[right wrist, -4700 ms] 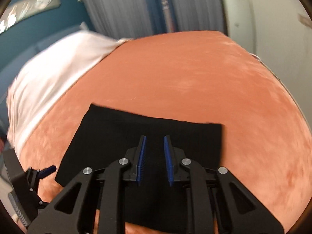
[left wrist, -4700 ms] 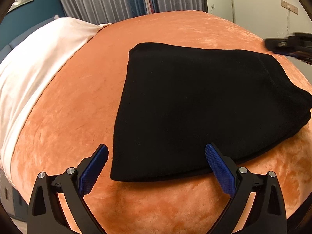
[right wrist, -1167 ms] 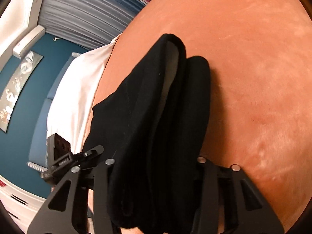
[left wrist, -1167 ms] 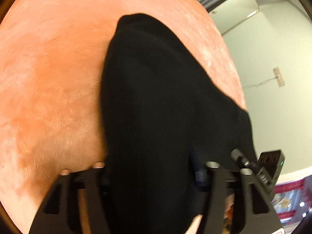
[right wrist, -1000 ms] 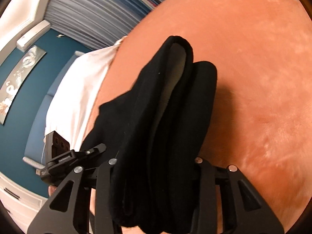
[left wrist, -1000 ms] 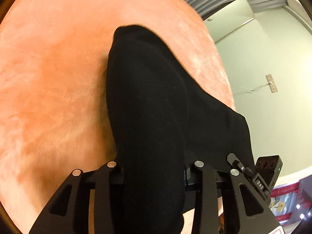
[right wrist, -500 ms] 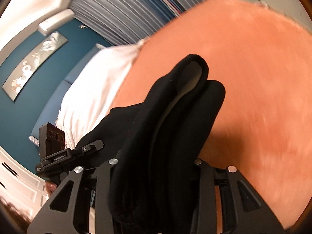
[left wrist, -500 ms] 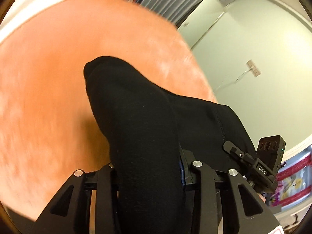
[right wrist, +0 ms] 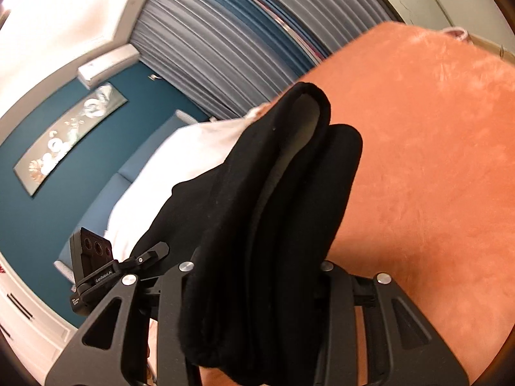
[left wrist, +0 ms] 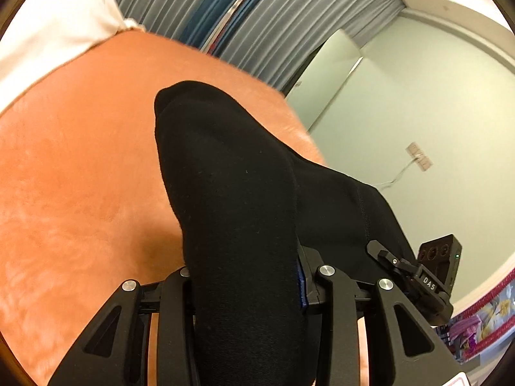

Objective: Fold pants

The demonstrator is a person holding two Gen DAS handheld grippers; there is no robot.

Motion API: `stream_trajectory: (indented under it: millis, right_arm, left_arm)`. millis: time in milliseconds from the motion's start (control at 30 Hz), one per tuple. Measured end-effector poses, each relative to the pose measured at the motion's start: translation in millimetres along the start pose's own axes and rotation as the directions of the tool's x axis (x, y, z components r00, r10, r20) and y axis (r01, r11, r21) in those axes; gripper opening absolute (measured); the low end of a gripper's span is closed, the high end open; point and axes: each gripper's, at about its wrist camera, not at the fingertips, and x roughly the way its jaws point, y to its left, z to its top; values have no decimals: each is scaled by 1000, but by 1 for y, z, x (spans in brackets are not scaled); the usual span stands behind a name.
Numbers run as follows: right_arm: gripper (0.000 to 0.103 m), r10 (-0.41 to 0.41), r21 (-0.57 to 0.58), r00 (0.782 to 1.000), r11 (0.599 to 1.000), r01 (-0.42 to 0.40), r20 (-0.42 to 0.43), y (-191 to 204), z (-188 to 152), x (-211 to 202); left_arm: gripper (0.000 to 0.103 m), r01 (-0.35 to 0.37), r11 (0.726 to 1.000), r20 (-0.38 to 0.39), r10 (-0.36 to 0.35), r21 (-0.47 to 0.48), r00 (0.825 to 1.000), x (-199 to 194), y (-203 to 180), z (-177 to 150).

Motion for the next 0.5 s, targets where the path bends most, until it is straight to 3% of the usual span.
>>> stream_trajectory:
  millis: [167, 200, 233, 300, 367, 500]
  right_arm:
    - [37, -120, 62, 986, 990, 127, -113, -72, -32, 63]
    - [44, -142, 67, 982, 986, 150, -123, -86, -42, 70]
    - [44, -112, 89, 988, 988, 122, -108, -97, -46, 70]
    - [46, -108, 82, 988, 990, 117, -112, -94, -43, 69]
    - [50, -159, 21, 980, 986, 163, -115, -85, -44, 74]
    - [52, -136, 60, 983, 988, 144, -120, -85, -40, 68]
  left_arm:
    - [35, -47, 998, -114, 42, -41, 993, 81, 62, -27]
    - [41, -69, 996, -140, 62, -47, 988, 94, 74, -35]
    - [51, -62, 997, -141, 54, -55, 988, 102, 86, -42]
    - [51, 26, 994, -97, -36, -108, 995, 102, 104, -52]
    - [50, 17, 995, -97, -27, -102, 995, 102, 101, -52]
    - [51, 5, 995, -100, -15, -96, 995, 103, 96, -53]
